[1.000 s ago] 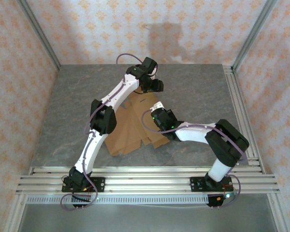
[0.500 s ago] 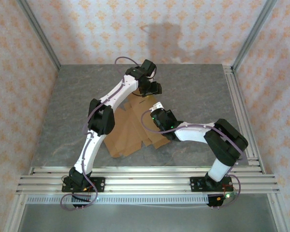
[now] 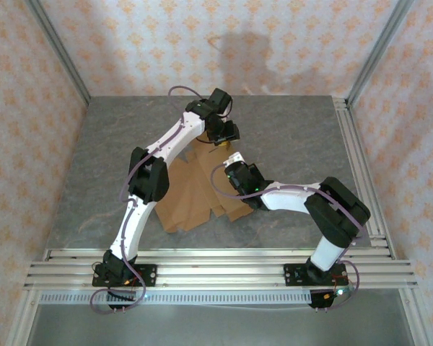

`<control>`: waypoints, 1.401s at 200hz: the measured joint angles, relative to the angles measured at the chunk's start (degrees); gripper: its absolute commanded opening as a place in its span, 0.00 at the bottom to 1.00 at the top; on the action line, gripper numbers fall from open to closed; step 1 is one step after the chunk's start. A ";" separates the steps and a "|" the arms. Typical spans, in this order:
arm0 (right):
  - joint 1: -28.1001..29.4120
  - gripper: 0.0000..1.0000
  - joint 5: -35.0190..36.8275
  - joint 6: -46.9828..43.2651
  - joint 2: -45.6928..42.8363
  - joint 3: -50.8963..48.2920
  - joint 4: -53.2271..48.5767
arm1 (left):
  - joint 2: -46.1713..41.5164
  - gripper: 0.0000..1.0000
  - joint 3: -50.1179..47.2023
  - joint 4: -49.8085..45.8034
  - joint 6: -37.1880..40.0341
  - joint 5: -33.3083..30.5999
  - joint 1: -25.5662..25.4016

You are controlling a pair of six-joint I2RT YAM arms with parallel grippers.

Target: Fold the paper box

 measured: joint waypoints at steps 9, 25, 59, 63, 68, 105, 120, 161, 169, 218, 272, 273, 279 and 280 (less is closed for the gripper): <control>0.00 0.00 0.00 0.00 0.00 0.00 0.02 | 0.00 0.27 0.00 0.09 -0.68 0.15 0.00; 0.00 0.00 0.15 0.00 0.00 0.00 0.00 | 0.00 0.17 -0.09 0.42 -1.84 0.46 0.00; 0.00 0.00 0.70 0.00 0.00 0.04 0.00 | 0.00 0.20 -0.11 0.59 -2.38 0.81 0.11; 0.00 0.00 0.70 0.00 0.00 0.04 0.00 | 0.00 0.25 -0.11 0.59 -2.36 0.83 0.11; 0.00 0.00 0.70 0.00 0.00 0.04 0.00 | 0.00 0.30 -0.11 0.61 -2.67 0.87 0.11; 0.00 0.00 0.63 0.00 0.00 0.20 -0.02 | 0.00 0.29 -0.11 0.94 -3.30 1.70 0.04; -0.02 0.00 0.72 0.00 0.00 0.22 -0.02 | 0.00 0.16 -0.11 0.98 -3.13 1.68 0.09; -0.02 0.00 1.25 0.04 0.00 0.35 -0.02 | 0.00 0.27 -0.11 0.98 -3.08 1.62 0.33; -0.02 0.00 1.27 0.04 0.00 0.37 -0.02 | 0.00 0.38 -0.15 1.01 -3.17 1.42 0.31; 0.00 0.00 1.25 0.33 0.00 0.37 -0.02 | -5.53 0.77 -8.44 3.41 -2.01 -1.90 0.48; 0.00 0.00 1.20 0.70 0.00 0.37 0.00 | -21.62 1.00 -22.88 8.20 0.17 -7.37 4.48; 0.00 0.00 1.20 0.70 0.00 0.37 0.00 | -21.79 1.00 -23.06 8.28 0.28 -7.45 4.57; 0.00 0.00 1.16 0.72 0.00 0.37 0.00 | -23.28 1.00 -24.41 8.76 0.42 -7.74 5.40; 0.00 0.00 1.14 0.72 0.00 0.37 0.00 | -23.45 1.00 -24.59 8.81 0.50 -7.80 5.51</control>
